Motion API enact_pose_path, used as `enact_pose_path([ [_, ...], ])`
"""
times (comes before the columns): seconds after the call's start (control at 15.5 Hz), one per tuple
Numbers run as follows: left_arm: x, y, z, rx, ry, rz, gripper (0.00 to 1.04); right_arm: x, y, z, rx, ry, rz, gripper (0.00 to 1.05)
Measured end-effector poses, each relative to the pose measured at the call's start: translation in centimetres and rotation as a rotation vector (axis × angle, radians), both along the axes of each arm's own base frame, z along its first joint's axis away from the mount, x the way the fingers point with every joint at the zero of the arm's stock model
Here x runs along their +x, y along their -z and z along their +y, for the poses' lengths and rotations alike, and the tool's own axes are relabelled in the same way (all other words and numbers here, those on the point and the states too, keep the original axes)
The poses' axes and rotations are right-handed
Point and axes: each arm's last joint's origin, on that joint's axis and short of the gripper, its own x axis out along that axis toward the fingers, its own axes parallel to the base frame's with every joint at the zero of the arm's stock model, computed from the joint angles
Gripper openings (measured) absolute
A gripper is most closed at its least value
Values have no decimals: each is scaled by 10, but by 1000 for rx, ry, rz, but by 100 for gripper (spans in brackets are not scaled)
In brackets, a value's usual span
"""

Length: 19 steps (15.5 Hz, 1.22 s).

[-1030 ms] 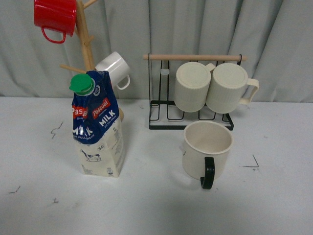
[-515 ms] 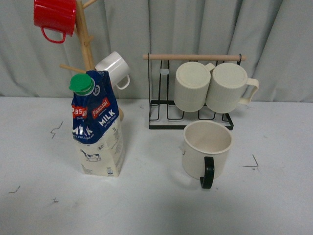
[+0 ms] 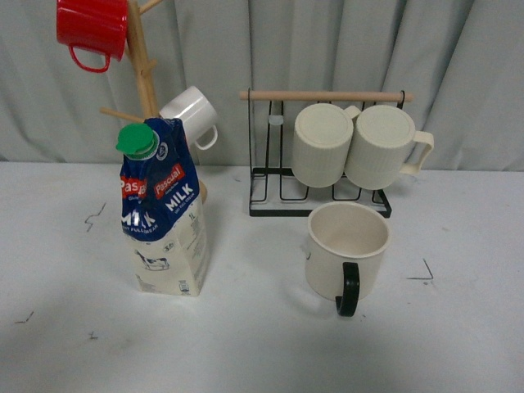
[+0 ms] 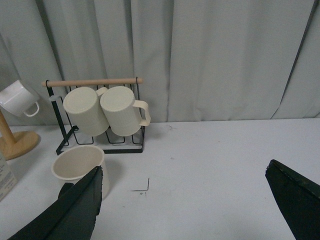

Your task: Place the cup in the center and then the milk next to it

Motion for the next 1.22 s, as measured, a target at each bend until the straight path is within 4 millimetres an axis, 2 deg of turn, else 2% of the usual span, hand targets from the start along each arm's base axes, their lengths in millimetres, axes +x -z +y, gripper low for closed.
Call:
enact_pose_path([
  [0.13, 39, -33, -22, -23, 87, -97, 98, 0, 0, 0, -1, -1, 0, 98],
  [0.19, 64, -36, -37, -18, 126, -97, 98, 0, 0, 0, -1, 0, 0, 98],
  [0.32, 119, -25, -67, 18, 204, -27, 98, 0, 0, 0, -1, 0, 0, 98],
  [0.39, 141, -20, -79, 41, 233, 3, 98, 0, 0, 0, -1, 0, 0, 98],
  [0.58, 186, -1, -91, 89, 256, 117, 98, 0, 0, 0, -1, 0, 0, 98],
  [0.77, 204, 8, -83, 102, 218, 202, 98, 0, 0, 0, -1, 0, 0, 98],
  [1.03, 207, 25, -85, 110, 228, 273, 98, 0, 0, 0, -1, 0, 0, 98],
  [1.22, 209, 50, -85, 103, 213, 319, 98, 0, 0, 0, -1, 0, 0, 98],
])
